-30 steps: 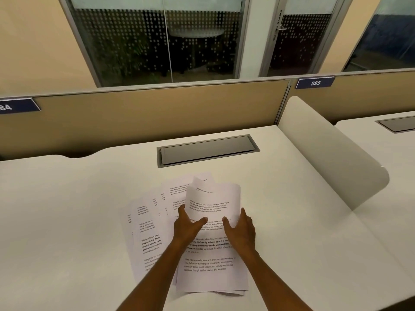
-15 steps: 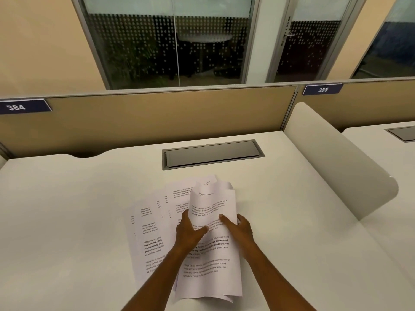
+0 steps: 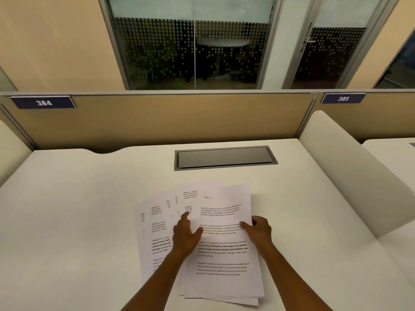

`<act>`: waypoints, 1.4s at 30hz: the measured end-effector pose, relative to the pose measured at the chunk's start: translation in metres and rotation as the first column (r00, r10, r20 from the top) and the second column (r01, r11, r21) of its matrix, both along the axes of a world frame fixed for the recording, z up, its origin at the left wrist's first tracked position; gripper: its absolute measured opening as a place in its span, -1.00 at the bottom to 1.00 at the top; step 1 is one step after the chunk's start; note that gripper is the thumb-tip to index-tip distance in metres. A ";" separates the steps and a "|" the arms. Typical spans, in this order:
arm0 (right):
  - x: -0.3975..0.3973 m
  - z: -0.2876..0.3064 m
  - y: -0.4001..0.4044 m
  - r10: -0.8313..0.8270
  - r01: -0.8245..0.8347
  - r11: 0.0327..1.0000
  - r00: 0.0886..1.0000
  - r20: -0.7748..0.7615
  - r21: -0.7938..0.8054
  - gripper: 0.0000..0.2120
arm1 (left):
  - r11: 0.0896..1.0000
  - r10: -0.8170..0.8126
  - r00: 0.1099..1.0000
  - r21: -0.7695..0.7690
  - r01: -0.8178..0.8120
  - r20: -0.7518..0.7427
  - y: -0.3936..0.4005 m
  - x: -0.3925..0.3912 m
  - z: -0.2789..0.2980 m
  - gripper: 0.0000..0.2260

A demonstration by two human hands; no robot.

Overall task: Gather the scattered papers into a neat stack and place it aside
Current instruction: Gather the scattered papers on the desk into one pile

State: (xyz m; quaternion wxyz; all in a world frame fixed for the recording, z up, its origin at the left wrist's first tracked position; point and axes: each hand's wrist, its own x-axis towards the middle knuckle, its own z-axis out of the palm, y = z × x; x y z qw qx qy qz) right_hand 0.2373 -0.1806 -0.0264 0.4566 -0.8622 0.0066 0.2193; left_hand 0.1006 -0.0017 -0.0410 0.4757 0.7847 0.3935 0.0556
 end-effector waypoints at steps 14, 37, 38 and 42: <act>0.005 -0.014 0.045 0.107 -0.103 0.979 0.994 0.014 -0.174 -0.56 | 0.982 0.191 0.981 0.011 -0.191 -0.028 0.024 -0.022 0.002 -0.37; -0.011 -0.017 0.042 0.186 -0.186 0.982 0.979 -0.078 0.007 -0.57 | 0.986 0.144 0.990 -0.086 -0.143 0.010 0.025 -0.027 0.008 -0.29; -0.011 -0.017 0.043 0.190 -0.190 0.982 0.979 -0.076 0.005 -0.57 | 0.984 0.146 0.989 -0.102 -0.143 0.025 0.026 -0.028 0.011 -0.32; -0.012 -0.017 0.048 0.166 -0.167 0.986 0.983 -0.076 -0.011 -0.62 | 0.982 0.176 0.984 -0.072 -0.174 0.024 0.029 -0.035 0.011 -0.38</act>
